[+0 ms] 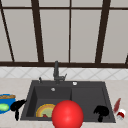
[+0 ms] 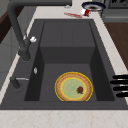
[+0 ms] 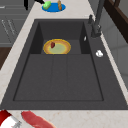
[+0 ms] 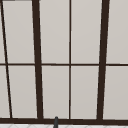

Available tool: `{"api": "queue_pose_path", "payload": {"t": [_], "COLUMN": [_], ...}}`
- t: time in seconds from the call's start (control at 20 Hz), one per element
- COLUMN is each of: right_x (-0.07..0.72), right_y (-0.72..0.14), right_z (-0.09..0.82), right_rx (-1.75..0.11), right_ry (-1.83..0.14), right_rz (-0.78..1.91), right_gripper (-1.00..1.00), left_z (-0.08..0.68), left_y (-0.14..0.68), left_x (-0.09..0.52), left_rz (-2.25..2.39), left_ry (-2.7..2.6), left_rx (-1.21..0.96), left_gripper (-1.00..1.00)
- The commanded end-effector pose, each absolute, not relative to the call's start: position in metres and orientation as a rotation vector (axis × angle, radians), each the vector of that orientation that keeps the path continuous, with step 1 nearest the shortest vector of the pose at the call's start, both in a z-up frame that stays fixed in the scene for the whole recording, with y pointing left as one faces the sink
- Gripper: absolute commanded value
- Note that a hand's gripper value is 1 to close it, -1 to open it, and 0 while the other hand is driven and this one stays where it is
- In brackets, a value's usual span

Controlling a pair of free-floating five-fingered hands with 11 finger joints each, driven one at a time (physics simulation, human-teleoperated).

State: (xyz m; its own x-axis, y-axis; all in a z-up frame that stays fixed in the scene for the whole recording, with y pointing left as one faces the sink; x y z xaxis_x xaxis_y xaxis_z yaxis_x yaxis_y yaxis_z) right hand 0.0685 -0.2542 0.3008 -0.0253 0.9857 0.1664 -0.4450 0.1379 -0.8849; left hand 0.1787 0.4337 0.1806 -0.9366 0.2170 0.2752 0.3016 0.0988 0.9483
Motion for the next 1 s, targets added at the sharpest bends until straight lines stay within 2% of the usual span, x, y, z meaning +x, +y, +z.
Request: {"api": "queue_pose_path", "payload": {"t": [0.0, 0.25, 0.55, 0.95], "right_x": [0.069, 0.069, 0.069, 0.069], "right_y": [-0.254, -0.254, -0.254, -0.254], "right_z": [0.301, 0.301, 0.301, 0.301], "right_rx": [-0.728, -0.728, -0.728, -0.728], "right_ry": [-0.98, -0.98, -0.98, -0.98], "right_rz": [1.321, 1.321, 1.321, 1.321], "right_gripper": [0.0, 0.0, 0.0, 0.0], "left_z": [0.179, 0.178, 0.174, 0.171], "left_y": [0.421, 0.39, 0.388, 0.338], "left_x": [0.163, 0.161, 0.163, 0.137], "left_rz": [-1.968, -2.038, -2.031, -2.031], "left_ry": [-2.232, -2.226, -2.245, -2.217], "left_rx": [-0.509, -0.53, -0.55, -0.449], "left_gripper": [-1.0, -1.0, -1.0, -1.0]}}
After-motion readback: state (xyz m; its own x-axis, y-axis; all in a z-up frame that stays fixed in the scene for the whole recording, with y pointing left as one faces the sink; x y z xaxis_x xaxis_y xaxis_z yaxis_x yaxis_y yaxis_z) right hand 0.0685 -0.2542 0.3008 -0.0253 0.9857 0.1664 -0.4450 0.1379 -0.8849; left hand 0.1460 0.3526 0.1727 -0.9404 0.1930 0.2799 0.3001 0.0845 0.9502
